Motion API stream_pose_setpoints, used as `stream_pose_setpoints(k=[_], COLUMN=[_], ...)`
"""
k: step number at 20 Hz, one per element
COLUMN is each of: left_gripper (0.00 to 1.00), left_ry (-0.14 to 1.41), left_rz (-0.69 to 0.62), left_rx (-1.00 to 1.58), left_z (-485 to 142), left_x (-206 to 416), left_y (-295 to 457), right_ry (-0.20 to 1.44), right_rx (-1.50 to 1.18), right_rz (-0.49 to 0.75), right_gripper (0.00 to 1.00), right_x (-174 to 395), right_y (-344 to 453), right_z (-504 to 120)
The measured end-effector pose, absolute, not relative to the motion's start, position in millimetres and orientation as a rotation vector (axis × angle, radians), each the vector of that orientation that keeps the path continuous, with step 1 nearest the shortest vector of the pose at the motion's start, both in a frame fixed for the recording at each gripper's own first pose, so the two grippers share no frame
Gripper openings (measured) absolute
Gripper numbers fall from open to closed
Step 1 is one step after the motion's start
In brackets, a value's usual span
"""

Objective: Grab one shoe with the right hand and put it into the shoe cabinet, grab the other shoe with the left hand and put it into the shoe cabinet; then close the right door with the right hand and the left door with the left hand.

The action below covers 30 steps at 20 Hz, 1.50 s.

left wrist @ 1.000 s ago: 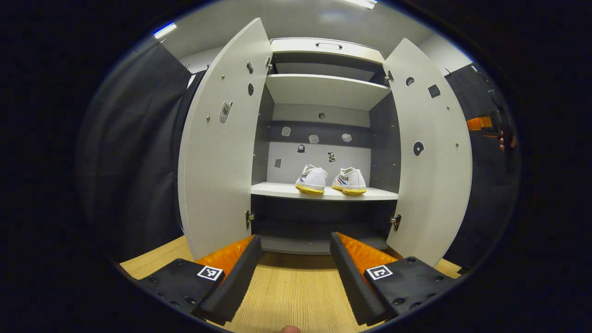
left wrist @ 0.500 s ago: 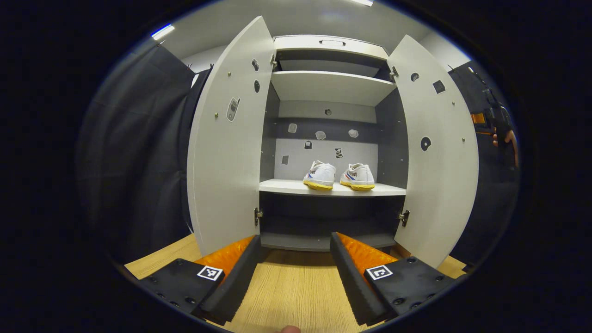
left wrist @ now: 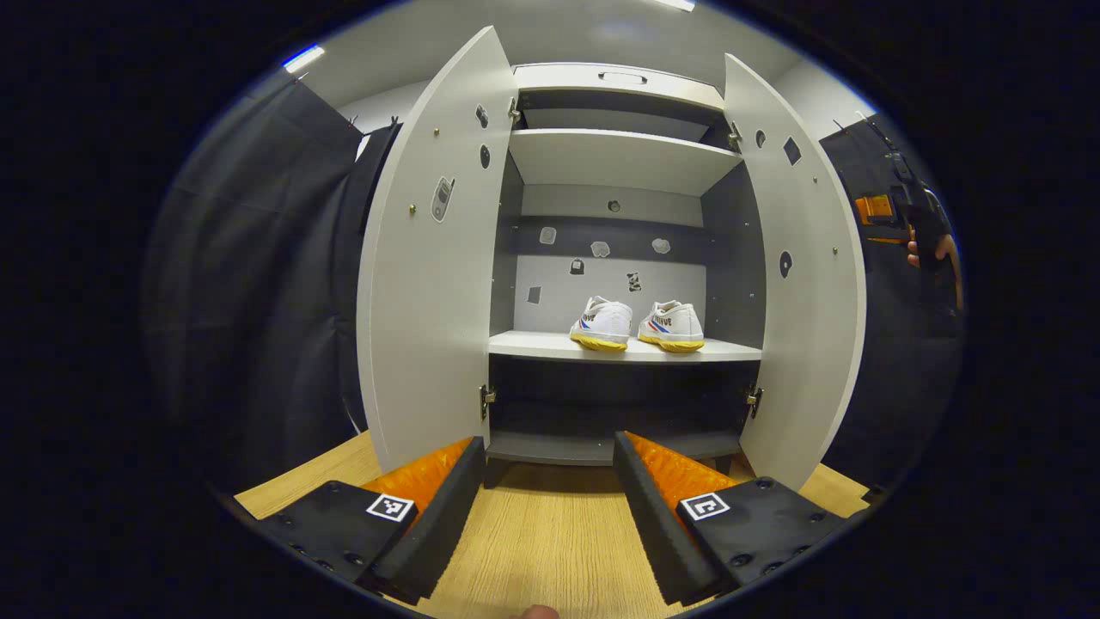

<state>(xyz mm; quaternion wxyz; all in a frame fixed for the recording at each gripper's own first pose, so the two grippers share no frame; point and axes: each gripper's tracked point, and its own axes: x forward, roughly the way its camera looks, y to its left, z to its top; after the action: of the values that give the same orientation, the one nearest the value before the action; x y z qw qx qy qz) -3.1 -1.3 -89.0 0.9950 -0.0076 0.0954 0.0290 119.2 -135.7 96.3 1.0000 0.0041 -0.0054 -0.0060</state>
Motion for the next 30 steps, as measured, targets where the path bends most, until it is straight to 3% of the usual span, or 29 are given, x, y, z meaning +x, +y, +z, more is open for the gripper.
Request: stream_pose_setpoints(k=[13, 14, 15, 30], left_gripper=[0.97, 0.97, 0.99, 0.97], left_ry=[0.196, 0.198, 0.200, 0.189], left_rz=[0.133, 0.144, 0.155, 0.181], left_rx=[0.010, 0.010, 0.010, 0.004], left_z=[-91.7, -92.4, -93.1, -89.8], left_x=[-13.5, -15.2, -17.6, -15.2], left_y=[55.9, 61.8, 66.6, 71.6], right_ry=[0.010, 0.013, 0.016, -0.015], right_rx=[0.089, 0.092, 0.081, 0.030], right_rz=[0.130, 0.148, 0.140, 0.096], right_gripper=[0.90, 0.97, 0.90, 0.89], right_x=[173.1, 179.4, 185.0, 214.2], right_y=[-29.2, -18.2, -11.8, 8.9], right_z=[75.2, 72.3, 70.1, 76.4])
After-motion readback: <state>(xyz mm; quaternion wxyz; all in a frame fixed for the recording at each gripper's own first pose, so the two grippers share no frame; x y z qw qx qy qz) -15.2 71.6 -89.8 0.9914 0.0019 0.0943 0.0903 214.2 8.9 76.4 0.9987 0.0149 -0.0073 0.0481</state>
